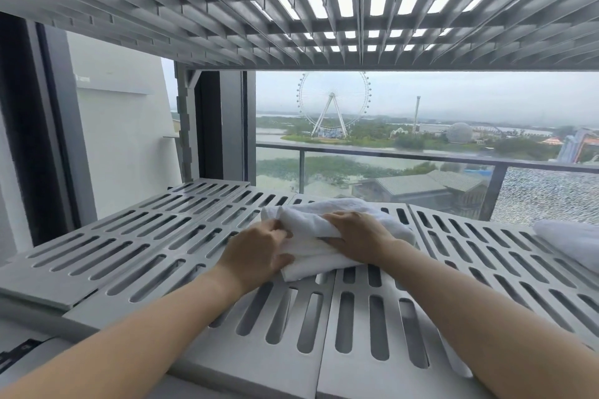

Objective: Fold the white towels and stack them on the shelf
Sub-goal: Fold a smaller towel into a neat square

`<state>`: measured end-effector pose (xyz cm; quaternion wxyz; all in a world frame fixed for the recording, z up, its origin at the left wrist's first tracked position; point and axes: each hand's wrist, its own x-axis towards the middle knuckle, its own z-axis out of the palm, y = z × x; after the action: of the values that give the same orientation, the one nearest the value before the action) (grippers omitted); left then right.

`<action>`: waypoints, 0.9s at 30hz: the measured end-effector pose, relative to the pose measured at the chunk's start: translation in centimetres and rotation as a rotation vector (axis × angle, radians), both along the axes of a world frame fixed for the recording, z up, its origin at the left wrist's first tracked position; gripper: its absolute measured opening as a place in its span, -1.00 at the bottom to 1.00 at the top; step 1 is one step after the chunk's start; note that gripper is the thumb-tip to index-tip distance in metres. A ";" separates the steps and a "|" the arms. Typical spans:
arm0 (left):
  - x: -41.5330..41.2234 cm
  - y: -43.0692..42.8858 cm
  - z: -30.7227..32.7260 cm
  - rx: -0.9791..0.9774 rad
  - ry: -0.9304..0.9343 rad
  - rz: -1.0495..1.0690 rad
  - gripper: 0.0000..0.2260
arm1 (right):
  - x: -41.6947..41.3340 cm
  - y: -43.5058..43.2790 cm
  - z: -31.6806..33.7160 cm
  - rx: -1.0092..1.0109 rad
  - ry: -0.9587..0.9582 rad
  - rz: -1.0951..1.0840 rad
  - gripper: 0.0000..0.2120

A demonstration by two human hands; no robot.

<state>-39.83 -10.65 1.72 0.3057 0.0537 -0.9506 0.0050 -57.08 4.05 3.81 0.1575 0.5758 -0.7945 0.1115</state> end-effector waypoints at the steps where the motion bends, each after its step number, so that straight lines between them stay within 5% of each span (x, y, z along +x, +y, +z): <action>1: -0.1 0.2 0.0 -0.014 -0.029 0.003 -0.78 | 0.0 0.1 0.1 0.005 -0.001 -0.002 -0.64; 8: 0.9 0.8 0.1 -0.140 -0.052 0.005 -0.89 | 0.0 -0.1 -0.2 -0.024 0.009 -0.063 -0.59; 12: 1.0 1.3 0.1 -0.589 0.111 -0.075 -0.80 | 0.1 -0.4 -0.6 0.015 0.017 -0.087 -0.59; 15: 0.3 1.9 0.4 -0.709 0.179 -0.096 -0.67 | 0.0 -0.2 -0.4 0.050 0.003 -0.083 -0.56; 20: -0.9 2.4 1.0 -0.621 -0.064 0.102 -0.39 | -0.8 1.9 0.1 0.015 -0.036 -0.057 -0.46; 27: -1.3 2.4 1.5 -0.215 -0.083 0.060 -0.59 | -1.1 3.9 0.9 0.043 -0.020 -0.139 -0.42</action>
<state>-41.11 -8.28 3.21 0.2696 0.0488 -0.9544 0.1184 -58.20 7.91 4.72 0.1445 0.5215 -0.8362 0.0889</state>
